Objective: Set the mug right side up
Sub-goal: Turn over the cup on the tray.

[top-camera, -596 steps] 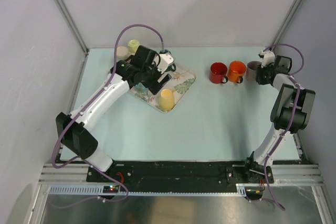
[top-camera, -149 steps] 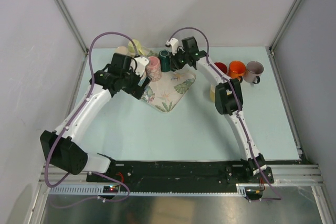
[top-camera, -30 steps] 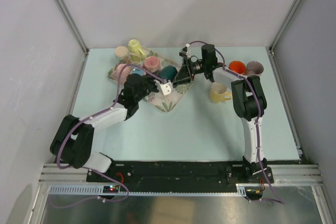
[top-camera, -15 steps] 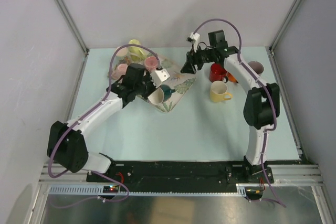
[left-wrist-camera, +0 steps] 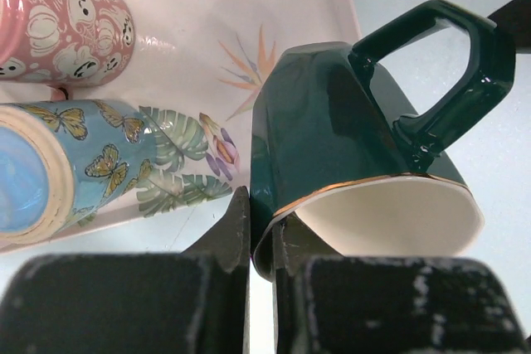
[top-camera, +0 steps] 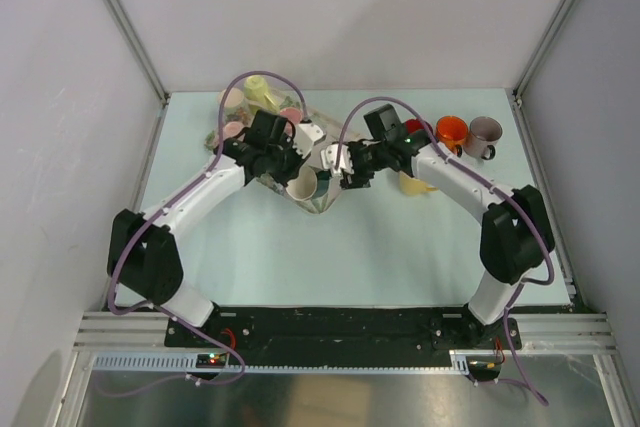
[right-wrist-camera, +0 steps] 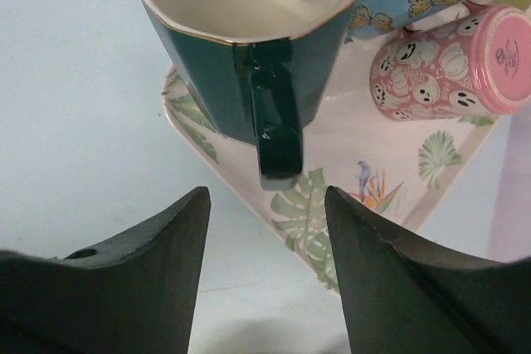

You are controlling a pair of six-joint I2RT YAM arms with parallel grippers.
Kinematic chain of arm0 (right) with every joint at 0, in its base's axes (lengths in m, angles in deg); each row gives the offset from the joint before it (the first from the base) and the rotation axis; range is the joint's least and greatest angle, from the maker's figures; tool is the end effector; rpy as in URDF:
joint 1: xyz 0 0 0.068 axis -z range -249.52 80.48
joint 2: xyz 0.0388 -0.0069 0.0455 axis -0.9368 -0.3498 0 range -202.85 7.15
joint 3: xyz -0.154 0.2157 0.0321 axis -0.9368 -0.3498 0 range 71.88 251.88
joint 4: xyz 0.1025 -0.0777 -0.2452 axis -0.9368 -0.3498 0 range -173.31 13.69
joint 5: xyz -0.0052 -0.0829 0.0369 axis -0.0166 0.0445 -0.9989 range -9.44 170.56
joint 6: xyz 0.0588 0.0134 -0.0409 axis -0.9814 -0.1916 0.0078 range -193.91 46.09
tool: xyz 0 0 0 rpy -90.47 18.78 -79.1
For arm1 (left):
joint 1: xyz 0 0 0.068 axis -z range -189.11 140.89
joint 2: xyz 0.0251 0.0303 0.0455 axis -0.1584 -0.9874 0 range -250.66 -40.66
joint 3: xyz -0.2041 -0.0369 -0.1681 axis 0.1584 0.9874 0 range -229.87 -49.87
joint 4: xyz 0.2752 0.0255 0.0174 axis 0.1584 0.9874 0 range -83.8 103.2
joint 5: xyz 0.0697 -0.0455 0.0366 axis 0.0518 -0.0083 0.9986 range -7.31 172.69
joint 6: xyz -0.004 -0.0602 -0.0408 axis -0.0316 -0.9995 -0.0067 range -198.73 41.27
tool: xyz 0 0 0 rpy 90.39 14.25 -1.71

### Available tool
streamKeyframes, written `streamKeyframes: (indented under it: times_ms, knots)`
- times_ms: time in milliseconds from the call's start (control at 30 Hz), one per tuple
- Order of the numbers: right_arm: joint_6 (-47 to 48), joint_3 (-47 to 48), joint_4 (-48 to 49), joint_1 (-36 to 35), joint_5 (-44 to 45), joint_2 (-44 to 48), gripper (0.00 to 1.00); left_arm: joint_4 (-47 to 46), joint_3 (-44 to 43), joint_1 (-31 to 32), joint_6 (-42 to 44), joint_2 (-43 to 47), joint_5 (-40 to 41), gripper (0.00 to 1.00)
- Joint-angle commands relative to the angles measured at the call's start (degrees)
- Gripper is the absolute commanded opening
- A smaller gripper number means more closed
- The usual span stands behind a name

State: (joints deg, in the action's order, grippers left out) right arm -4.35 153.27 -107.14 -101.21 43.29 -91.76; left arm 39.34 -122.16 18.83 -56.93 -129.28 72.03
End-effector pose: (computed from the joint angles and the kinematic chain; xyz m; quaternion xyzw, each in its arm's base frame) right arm 0.3283 0.2459 0.2555 -0.7567 0.4741 0.1732 0.4156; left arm 0.3202 -0.1825 0.2541 0.4220 0.8339 -0.1054 0.3397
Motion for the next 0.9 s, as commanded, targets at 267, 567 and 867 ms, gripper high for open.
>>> streamKeyframes:
  times_ms: [267, 567, 867]
  knots:
    - [4.9, 3.8, 2.5, -4.0, 6.5, -4.2, 0.56, 3.2, -8.5, 0.7, -2.0, -2.5, -0.7, 0.0]
    - [4.3, 8.1, -2.6, -4.9, 7.0, -7.0, 0.4, 7.1, -17.0, 1.4, -5.6, -7.7, -2.4, 0.0]
    - [-0.4, 7.2, -3.6, -4.0, 10.8, -6.3, 0.01, 9.5, -19.2, 1.3, -9.2, -8.8, -1.9, 0.59]
